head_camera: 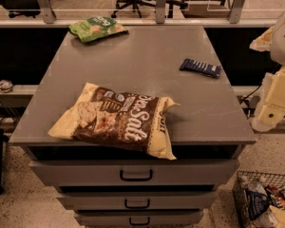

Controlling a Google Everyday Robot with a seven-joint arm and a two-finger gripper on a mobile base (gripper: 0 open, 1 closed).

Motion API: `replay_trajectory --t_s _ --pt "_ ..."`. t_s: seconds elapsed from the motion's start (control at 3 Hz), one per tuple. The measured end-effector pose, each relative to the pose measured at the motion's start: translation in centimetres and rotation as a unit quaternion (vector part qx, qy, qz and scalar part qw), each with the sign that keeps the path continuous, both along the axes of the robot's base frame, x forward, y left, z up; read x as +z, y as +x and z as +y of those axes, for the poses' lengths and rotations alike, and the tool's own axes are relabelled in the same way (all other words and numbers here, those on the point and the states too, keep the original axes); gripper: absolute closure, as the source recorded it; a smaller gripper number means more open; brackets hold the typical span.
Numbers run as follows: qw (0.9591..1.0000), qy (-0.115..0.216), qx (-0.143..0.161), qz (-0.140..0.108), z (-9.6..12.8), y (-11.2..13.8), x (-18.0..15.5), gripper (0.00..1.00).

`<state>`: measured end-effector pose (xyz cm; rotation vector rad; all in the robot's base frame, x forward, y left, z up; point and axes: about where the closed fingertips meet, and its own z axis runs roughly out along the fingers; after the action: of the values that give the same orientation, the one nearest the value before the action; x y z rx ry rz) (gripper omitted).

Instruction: Move rxbar blueberry near green rice chip bag

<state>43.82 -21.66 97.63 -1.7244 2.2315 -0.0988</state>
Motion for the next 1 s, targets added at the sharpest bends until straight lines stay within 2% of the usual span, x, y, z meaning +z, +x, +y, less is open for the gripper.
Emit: replay_trajectory --t_s 0.33,0.67,1.0 --pt "1.0 0.0 0.0 -0.001 0.0 0.0 0.0 0.0" --pt "0.9994 0.024 0.008 -0.022 0.6 2.5 -0.6 0.0" --pt "0.9972 0.054 0.014 -0.05 1.2 7.3 -1.9 0.0"
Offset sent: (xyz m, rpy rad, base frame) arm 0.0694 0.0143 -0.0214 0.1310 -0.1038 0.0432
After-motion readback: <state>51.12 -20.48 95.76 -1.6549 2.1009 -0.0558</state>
